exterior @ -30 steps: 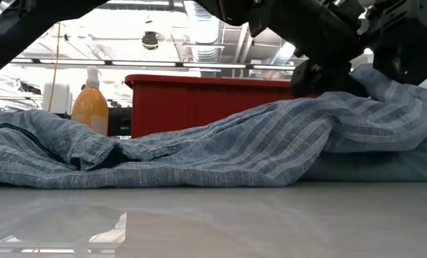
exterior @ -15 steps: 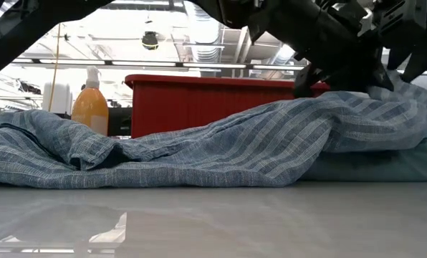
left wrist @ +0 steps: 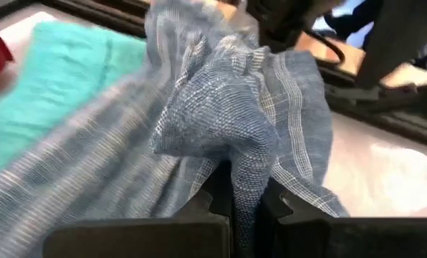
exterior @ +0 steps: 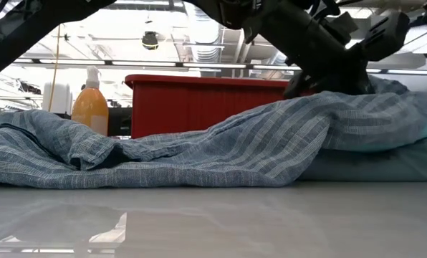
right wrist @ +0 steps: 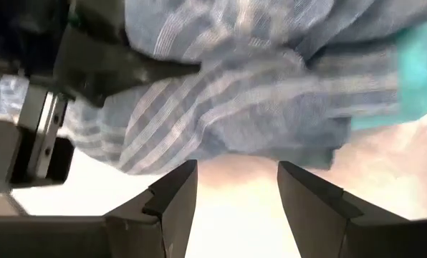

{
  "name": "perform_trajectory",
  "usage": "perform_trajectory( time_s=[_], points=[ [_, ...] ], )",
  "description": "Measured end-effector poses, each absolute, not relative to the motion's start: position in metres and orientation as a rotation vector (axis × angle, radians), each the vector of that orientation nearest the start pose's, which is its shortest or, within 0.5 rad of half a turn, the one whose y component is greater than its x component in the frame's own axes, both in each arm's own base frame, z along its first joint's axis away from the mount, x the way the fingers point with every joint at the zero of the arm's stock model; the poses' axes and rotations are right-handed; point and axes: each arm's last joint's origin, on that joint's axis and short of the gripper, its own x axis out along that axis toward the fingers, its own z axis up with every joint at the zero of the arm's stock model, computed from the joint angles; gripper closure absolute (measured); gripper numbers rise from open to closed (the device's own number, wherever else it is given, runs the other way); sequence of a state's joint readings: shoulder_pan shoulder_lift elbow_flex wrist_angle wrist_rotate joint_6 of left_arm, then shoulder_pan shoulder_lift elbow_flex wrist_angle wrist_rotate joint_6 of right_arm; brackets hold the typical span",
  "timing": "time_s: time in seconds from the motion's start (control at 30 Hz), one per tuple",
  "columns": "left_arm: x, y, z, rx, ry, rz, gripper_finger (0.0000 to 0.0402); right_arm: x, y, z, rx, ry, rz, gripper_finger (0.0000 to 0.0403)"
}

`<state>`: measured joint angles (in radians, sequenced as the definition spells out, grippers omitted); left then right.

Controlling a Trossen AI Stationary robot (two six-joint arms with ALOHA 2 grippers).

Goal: Fold Laundry from Bin
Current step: Fold the blue patterned polo shirt

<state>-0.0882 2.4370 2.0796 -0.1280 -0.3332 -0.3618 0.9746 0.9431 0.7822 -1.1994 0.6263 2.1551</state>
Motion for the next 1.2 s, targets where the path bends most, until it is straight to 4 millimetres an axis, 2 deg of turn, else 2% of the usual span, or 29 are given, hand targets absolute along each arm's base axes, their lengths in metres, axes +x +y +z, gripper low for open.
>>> perform_trajectory(
  time_s=[0.3, 0.53, 0.7, 0.93, 1.07, 1.2],
  points=[
    [0.548, -0.024, 0.22, -0.252, 0.436, 0.353, 0.0401, 0.093, 0.105, 0.24, 0.898, 0.701, -0.775, 0.0182],
    [0.543, -0.019, 0.221, -0.237, 0.491, 0.378, 0.0401, 0.104, 0.102, 0.232, 0.944, 0.535, -0.779, 0.0182],
    [0.542, -0.019, 0.219, -0.24, 0.52, 0.36, 0.0401, 0.11, 0.098, 0.224, 0.968, 0.508, -0.814, 0.0182],
    [0.541, -0.019, 0.218, -0.237, 0.535, 0.361, 0.0401, 0.112, 0.096, 0.232, 0.918, 0.579, -0.799, 0.0161],
    [0.541, -0.019, 0.218, -0.239, 0.534, 0.355, 0.0401, 0.108, 0.095, 0.236, 1.015, 0.56, -0.806, 0.0141],
    [0.541, -0.02, 0.218, -0.247, 0.54, 0.331, 0.0401, 0.105, 0.094, 0.244, 1.125, 0.507, -0.741, 0.0136]
  ],
)
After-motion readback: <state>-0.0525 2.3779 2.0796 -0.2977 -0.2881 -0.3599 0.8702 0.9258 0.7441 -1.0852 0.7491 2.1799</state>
